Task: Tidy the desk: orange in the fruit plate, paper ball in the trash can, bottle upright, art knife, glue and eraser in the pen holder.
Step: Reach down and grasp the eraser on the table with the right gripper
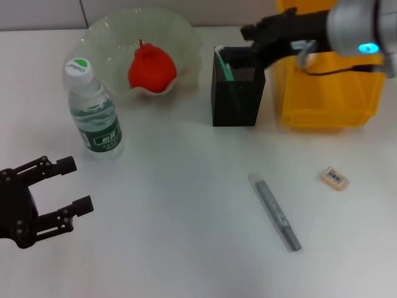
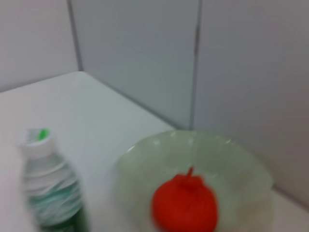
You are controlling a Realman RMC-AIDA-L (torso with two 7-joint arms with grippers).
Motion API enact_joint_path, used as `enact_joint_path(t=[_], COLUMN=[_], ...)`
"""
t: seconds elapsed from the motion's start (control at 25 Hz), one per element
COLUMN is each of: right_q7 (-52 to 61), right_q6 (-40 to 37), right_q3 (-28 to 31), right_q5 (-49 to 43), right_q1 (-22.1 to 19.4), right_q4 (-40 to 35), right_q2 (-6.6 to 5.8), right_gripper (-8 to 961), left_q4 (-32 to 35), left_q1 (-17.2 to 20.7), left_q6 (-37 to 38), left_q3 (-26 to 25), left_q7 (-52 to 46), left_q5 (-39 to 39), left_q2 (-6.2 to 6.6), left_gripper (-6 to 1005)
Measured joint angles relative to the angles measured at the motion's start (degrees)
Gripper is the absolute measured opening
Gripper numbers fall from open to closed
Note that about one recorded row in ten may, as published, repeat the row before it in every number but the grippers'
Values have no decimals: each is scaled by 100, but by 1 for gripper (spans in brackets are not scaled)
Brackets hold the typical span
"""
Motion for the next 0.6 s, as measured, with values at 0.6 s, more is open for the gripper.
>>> enact_joint_path(t=[0.6], right_q7=[2446], right_q6=[-3756], right_q3=[-786], right_q5=[-2942], right_q1=[654], right_q4=[-888], right_q2=[24], right_gripper=[601], left_q4=[0], left_q1=[-23], left_q6=[-41], left_q3=[35], left_q7=[51], left_q5=[-2], left_q2=[-21], left_gripper=[770])
